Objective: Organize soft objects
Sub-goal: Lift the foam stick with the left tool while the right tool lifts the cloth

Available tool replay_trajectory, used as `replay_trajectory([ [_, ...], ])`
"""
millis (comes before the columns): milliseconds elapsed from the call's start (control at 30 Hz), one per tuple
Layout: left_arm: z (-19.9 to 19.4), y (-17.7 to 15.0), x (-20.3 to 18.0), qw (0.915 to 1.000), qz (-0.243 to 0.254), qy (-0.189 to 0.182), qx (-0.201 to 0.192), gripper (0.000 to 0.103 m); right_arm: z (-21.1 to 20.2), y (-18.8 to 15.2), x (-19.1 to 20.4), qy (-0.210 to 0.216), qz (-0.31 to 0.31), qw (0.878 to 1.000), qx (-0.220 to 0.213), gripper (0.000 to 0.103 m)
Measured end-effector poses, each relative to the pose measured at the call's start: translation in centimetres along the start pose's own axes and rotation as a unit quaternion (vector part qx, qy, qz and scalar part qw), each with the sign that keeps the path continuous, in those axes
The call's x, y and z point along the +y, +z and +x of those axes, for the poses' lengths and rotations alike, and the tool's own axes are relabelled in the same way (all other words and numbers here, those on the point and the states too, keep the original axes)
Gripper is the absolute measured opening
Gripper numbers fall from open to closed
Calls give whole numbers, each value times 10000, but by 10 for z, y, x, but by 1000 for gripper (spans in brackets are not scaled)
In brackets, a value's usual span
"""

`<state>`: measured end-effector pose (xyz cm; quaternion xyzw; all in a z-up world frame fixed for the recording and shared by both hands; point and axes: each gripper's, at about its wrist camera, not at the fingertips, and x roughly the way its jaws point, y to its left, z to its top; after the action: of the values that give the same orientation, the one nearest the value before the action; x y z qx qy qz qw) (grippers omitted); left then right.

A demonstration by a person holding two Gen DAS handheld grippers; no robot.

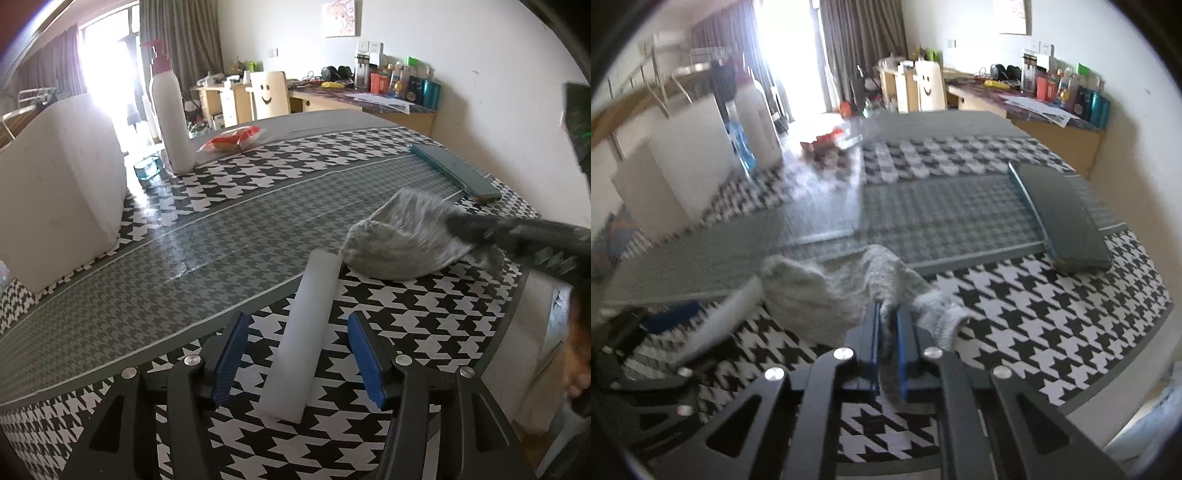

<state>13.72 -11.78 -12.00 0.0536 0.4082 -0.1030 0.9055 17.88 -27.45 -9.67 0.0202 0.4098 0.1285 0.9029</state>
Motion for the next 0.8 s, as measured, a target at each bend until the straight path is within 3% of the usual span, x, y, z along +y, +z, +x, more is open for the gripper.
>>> replay_trajectory([
  [267,3,0,3,10000,-45,-28,49,58,-47,10,-9,1082,378,9915,-611,11],
  [333,2,0,4,10000,-36,-36,44,55,-49,12,-7,1136,356,9907,-664,11],
  [400,1,-1,3,10000,-8,0,25,39,-50,12,-4,1161,356,9904,-665,11],
  [500,-1,-1,-1,9999,118,-49,28,24,-49,10,1,1149,292,9908,-645,11],
  [800,-14,1,3,9996,97,-229,-121,17,-54,7,8,1214,196,9901,-676,11],
])
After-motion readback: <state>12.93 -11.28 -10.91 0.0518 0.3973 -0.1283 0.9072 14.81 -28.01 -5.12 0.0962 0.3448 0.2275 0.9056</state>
